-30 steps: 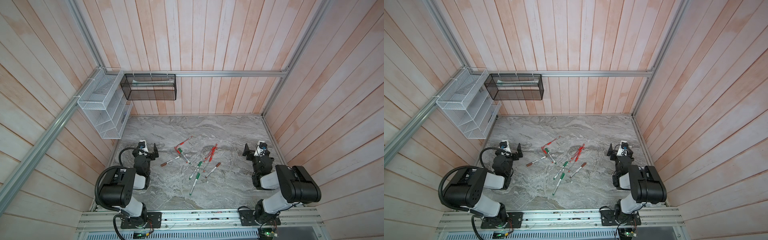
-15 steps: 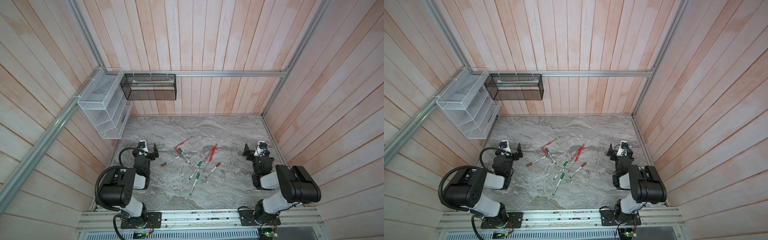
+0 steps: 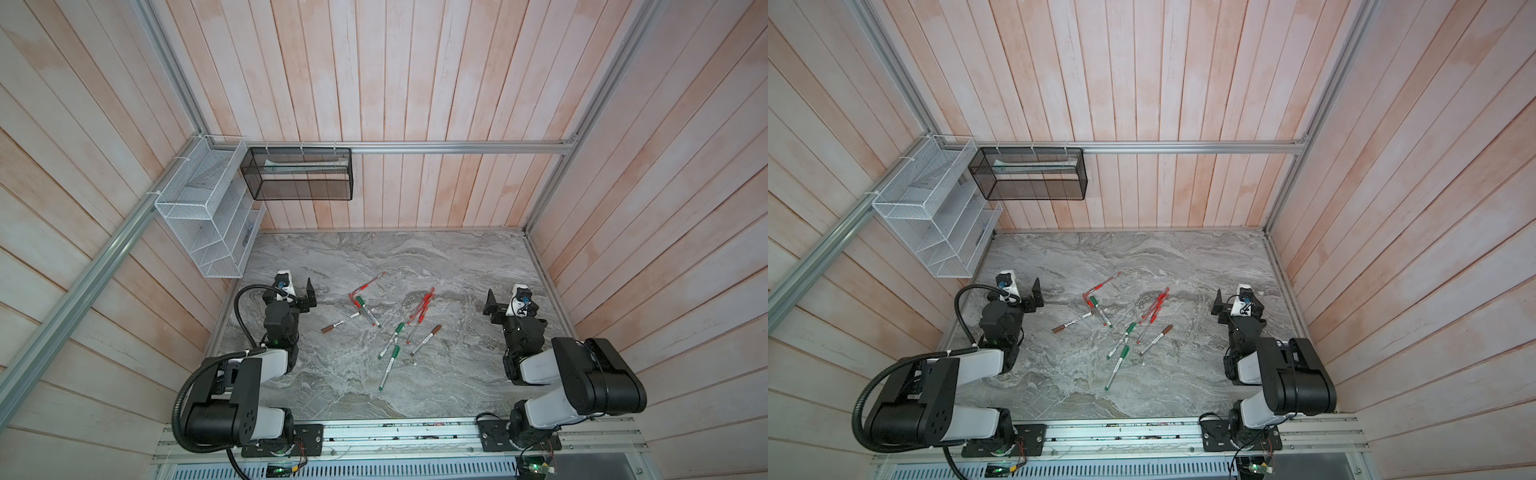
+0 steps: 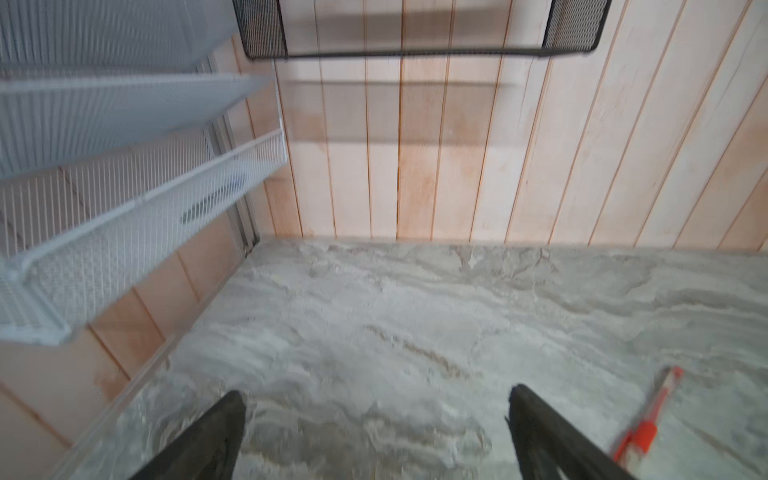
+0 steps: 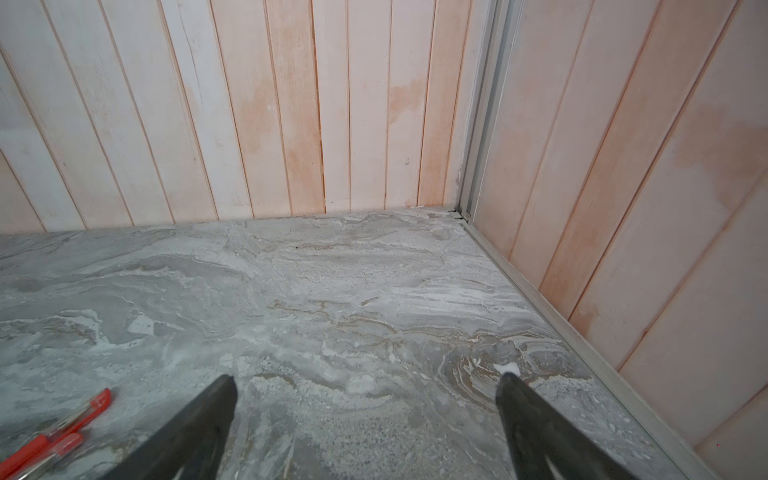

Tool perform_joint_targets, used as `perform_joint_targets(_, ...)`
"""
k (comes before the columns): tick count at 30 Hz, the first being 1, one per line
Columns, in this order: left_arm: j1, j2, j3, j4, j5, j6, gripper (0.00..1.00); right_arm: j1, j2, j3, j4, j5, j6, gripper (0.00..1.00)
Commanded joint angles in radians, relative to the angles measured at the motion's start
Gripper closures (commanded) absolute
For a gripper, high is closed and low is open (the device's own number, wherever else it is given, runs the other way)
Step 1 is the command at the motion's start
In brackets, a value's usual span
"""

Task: Open the pen caps
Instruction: 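Reach the right gripper down to the brown-capped white marker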

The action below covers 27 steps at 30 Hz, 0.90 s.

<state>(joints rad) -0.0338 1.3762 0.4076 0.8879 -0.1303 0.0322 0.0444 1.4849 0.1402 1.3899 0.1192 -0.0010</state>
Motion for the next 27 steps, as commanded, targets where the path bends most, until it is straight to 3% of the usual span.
perform_joint_targets(1, -0.003, -0.014, 0.191, -0.379, -0.034, 0.058, 0.00, 0.069, -0.076, 0.036, -0.085, 0.098, -0.089, 0.02)
perform_joint_targets(6, -0.004, -0.075, 0.402, -0.757, -0.015, 0.018, 0.00, 0.159, -0.167, 0.150, -0.359, 0.161, -0.109, 0.02)
perform_joint_targets(8, -0.005, -0.111, 0.459, -0.882, 0.012, -0.018, 0.00, 0.176, -0.216, 0.180, -0.452, 0.110, -0.089, 0.02)
perform_joint_targets(12, 0.000, -0.166, 0.506, -1.059, 0.202, -0.003, 0.00, 0.209, -0.280, 0.285, -0.684, 0.034, -0.035, 0.04)
perform_joint_targets(16, 0.127, -0.259, 0.396, -1.023, 0.461, -0.083, 0.00, 0.269, -0.299, 0.412, -0.920, -0.066, -0.060, 0.05)
perform_joint_targets(18, 0.166, -0.280, 0.348, -0.981, 0.476, -0.103, 0.00, 0.302, -0.292, 0.457, -0.992, -0.100, -0.093, 0.05)
perform_joint_targets(23, 0.168, -0.271, 0.360, -0.991, 0.390, -0.042, 0.00, 0.344, -0.224, 0.598, -1.176, -0.180, -0.105, 0.05)
perform_joint_targets(27, 0.173, -0.271, 0.364, -0.988, 0.436, -0.052, 0.00, 0.377, -0.161, 0.695, -1.288, -0.202, -0.050, 0.07)
